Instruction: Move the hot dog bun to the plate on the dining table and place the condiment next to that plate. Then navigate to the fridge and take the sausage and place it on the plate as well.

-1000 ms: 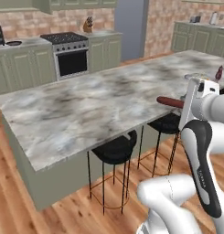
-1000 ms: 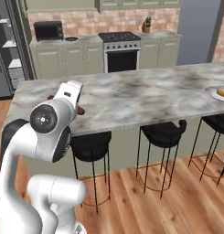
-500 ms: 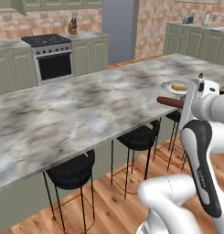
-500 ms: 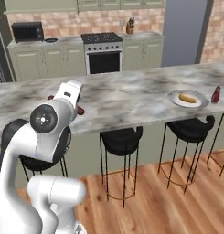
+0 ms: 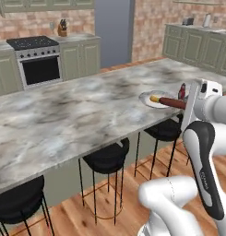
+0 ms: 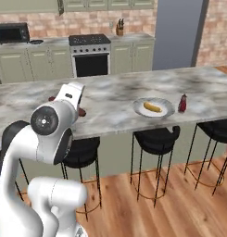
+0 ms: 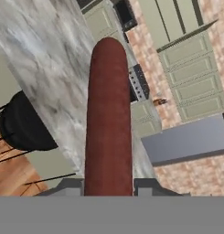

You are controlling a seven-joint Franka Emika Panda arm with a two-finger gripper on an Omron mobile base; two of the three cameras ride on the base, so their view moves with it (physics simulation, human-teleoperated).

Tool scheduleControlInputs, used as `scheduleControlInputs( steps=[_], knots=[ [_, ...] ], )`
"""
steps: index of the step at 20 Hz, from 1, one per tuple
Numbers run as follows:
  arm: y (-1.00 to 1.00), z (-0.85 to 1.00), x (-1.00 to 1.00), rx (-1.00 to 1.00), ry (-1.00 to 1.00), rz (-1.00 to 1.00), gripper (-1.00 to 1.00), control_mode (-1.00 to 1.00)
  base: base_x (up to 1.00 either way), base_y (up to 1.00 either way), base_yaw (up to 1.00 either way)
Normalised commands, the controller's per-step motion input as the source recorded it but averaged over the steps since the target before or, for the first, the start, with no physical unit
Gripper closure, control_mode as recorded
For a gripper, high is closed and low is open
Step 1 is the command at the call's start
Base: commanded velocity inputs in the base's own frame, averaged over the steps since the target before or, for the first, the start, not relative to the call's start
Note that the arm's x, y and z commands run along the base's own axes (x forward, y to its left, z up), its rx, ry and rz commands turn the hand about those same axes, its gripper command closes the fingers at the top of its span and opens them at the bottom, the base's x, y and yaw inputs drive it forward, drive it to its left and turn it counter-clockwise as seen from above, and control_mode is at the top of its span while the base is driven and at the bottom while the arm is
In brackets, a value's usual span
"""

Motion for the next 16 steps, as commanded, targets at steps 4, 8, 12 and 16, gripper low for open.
scheduleControlInputs(
  steps=[4, 8, 12, 16],
  knots=[
    [0.0, 0.0, 0.0, 0.0, 0.0, 0.0, 1.0, 1.0, 0.94, -0.83, 0.19],
    [0.0, 0.0, 0.0, 0.0, 0.0, 0.0, 1.0, 1.0, 0.95, -0.66, 0.28],
    [0.0, 0.0, 0.0, 0.0, 0.0, 0.0, 1.0, 1.0, 0.92, -0.68, 0.28],
    [0.0, 0.0, 0.0, 0.0, 0.0, 0.0, 1.0, 1.0, 0.85, -0.71, 0.28]
  ],
)
